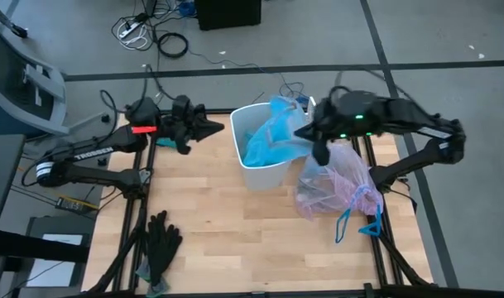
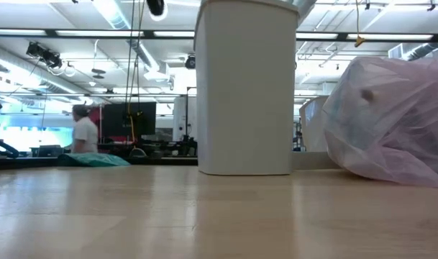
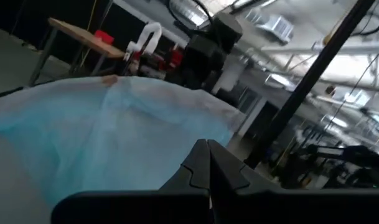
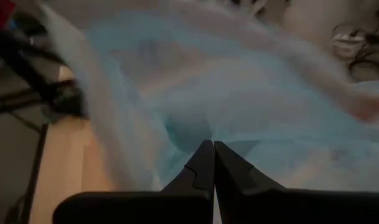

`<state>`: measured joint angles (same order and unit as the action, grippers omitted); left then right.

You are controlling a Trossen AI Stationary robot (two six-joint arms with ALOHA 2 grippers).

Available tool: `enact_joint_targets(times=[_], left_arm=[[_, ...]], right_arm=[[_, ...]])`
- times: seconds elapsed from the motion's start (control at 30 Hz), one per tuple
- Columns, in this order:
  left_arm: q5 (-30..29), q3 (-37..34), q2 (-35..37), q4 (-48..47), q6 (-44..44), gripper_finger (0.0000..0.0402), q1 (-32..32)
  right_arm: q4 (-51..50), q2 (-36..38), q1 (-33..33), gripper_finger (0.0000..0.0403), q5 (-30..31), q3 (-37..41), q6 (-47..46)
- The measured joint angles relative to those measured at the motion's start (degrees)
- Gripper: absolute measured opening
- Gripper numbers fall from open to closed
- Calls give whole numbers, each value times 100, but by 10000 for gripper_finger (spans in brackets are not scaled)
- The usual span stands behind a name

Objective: Place trash/remove bag and relplace
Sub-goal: Put the blue trash bag in the trash bin

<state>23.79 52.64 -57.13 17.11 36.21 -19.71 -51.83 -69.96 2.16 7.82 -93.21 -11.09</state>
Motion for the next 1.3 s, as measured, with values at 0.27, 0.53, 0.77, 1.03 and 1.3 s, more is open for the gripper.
enact_joint_targets(times=[0.27,0.53,0.77,1.03,1.3], left_arm=[[-706,2027,-948,-2314,-1606,0,465],[-1994,4443,-2114,-4771,-3293,0,1079],[-2136,5264,-2868,-5108,-4003,0,1506],[-2159,5832,-3363,-4724,-4726,0,1643],[-1909,6140,-3678,-4717,-4978,0,1645]], right_arm=[[1049,-807,383,0,-1069,4,495],[1239,-1263,372,0,-2653,4,531],[1101,-1335,68,0,-3387,7,616],[1113,-1335,-172,0,-3209,7,623],[733,-882,-177,0,-2081,11,484]])
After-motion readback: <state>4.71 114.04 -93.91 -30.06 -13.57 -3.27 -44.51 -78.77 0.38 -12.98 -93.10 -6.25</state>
